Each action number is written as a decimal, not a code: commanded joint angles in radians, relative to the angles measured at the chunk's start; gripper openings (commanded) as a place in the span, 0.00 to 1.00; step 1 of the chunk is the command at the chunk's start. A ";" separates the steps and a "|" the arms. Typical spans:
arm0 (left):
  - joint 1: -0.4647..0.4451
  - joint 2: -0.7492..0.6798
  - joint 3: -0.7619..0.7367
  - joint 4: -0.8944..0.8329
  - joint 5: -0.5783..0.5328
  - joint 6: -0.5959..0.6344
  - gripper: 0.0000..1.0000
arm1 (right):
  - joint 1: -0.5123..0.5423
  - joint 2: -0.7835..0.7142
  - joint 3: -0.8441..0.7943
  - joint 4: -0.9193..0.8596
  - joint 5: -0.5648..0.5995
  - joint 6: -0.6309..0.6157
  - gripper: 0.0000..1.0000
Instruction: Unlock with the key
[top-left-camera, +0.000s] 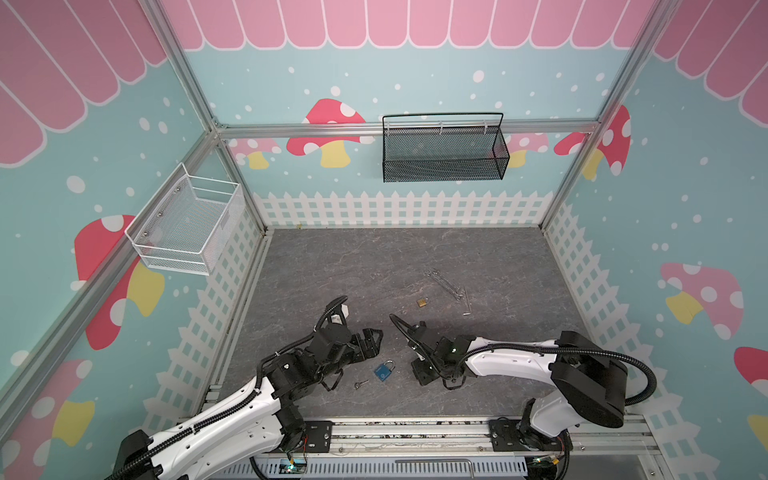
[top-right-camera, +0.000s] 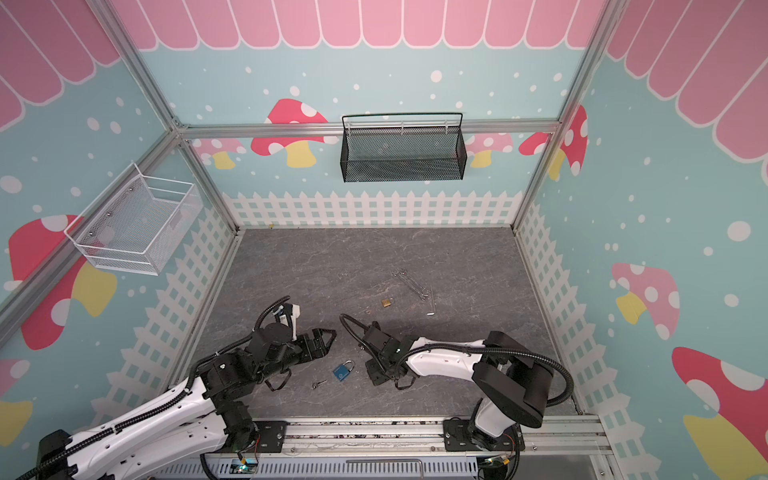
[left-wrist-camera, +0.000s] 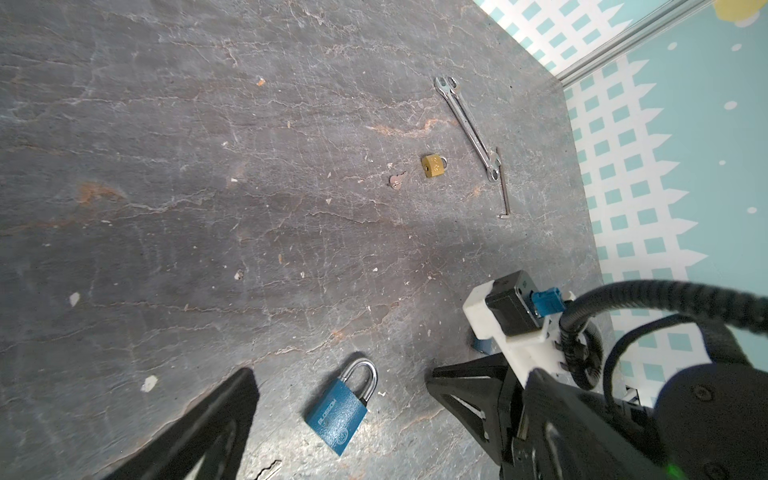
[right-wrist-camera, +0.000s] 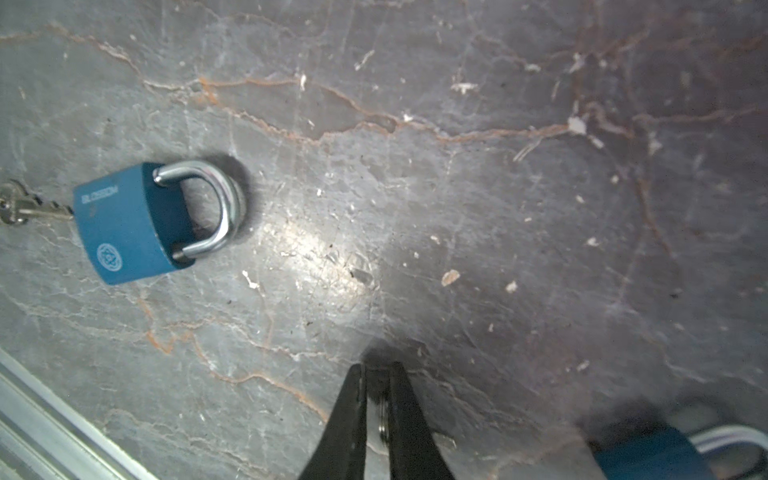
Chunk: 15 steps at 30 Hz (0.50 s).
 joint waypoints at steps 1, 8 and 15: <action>-0.003 0.000 0.023 -0.014 -0.020 -0.022 1.00 | 0.007 0.009 0.022 -0.032 0.032 0.001 0.10; -0.003 0.000 0.026 -0.014 -0.023 -0.026 1.00 | 0.008 -0.006 0.023 -0.037 0.039 -0.001 0.04; -0.003 0.000 0.041 -0.013 -0.017 -0.029 1.00 | 0.008 -0.054 0.021 -0.026 0.041 0.004 0.00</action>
